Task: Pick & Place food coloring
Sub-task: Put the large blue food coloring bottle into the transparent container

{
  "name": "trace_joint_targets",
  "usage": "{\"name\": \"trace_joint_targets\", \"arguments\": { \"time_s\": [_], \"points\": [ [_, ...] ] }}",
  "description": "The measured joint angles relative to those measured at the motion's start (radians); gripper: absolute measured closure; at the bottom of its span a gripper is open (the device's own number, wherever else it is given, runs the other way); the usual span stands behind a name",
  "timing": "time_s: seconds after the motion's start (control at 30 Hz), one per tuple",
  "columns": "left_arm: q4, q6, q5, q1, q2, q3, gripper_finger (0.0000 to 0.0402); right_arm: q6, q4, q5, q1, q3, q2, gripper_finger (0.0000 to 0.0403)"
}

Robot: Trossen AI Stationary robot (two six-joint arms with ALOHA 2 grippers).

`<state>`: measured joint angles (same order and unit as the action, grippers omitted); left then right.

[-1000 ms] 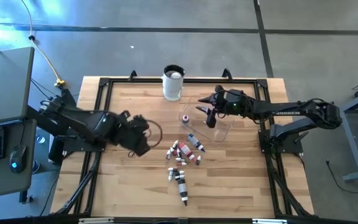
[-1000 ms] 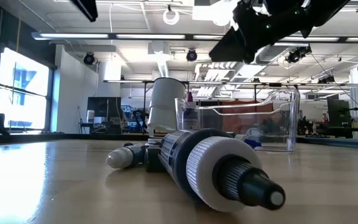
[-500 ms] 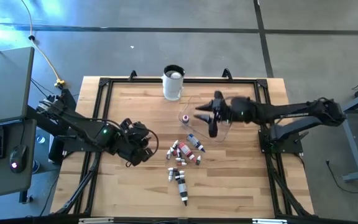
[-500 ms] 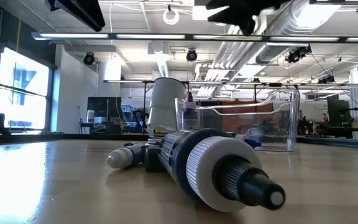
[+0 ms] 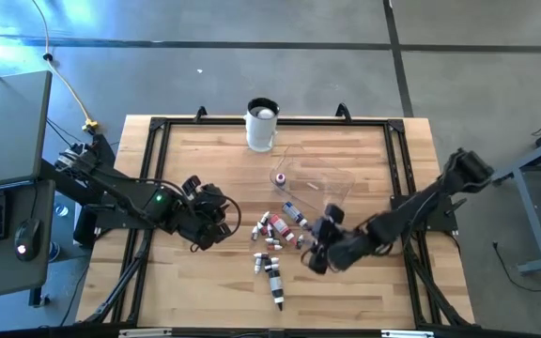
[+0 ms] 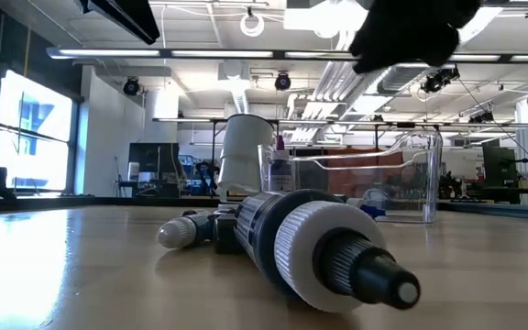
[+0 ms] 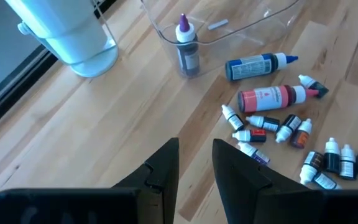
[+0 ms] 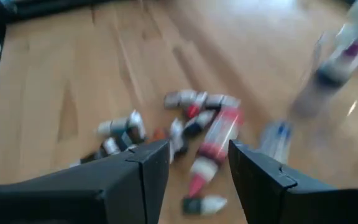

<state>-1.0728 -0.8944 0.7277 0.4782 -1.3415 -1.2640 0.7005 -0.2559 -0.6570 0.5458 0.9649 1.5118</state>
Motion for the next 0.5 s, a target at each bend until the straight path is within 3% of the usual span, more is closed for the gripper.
{"name": "trace_joint_targets", "arguments": {
  "time_s": [0.33, 0.5],
  "points": [
    [0.002, 0.0, 0.023, 0.0, 0.0, 0.0, 0.0307, 0.336, -0.07, -0.066, 0.058, 0.0, 0.256, 0.0245],
    [0.008, 0.0, 0.023, 0.0, 0.0, 0.0, 0.0307, 0.371, -0.11, -0.168, 0.057, 0.0, 0.294, 0.0245]
  ]
}}
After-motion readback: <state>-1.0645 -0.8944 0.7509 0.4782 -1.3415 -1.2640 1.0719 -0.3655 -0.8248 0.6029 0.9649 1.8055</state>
